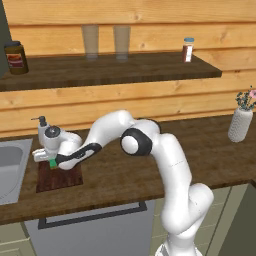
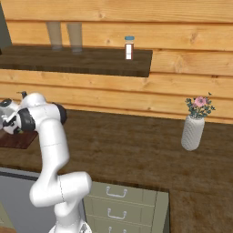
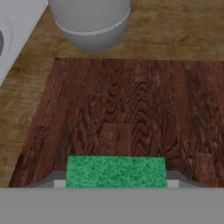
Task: Pick up the sponge from the counter and clean the cutting board by briefly scrubbing or pressing down on the cutting board. Once finished, release the sponge.
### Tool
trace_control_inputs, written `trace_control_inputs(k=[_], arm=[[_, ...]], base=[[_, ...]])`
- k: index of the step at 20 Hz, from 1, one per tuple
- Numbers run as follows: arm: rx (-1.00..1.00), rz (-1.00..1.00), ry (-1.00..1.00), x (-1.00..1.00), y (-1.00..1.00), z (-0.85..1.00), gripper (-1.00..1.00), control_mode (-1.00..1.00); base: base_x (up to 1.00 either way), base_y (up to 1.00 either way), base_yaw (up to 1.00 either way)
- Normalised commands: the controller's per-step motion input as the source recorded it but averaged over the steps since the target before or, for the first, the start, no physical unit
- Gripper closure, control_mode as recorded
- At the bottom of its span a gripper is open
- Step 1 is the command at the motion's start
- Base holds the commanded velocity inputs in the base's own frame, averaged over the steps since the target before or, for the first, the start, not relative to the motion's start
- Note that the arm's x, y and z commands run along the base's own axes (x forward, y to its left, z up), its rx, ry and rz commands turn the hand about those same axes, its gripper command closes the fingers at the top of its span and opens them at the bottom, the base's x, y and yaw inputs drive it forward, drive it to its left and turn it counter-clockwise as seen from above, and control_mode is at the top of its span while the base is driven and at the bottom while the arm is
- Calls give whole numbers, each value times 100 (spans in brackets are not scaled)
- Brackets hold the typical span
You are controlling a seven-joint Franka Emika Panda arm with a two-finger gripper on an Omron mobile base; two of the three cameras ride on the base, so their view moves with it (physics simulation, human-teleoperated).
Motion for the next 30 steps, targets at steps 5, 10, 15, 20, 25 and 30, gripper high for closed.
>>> trace_control_inputs(k=[5, 10, 15, 20, 25, 30], arm=[[0, 0, 0, 61, -7, -9, 100, -100], [0, 0, 0, 47, -14, -8, 100, -100], [0, 4, 0, -5, -54, -18, 100, -100], [4, 0, 0, -22, -68, -23, 100, -100], [8, 0, 0, -2, -36, -25, 100, -100], [12, 0, -4, -78, 0, -20, 100, -100]], base=[[0, 0, 0], [0, 0, 0], [0, 0, 0], [0, 0, 0], [0, 0, 0], [0, 0, 0]])
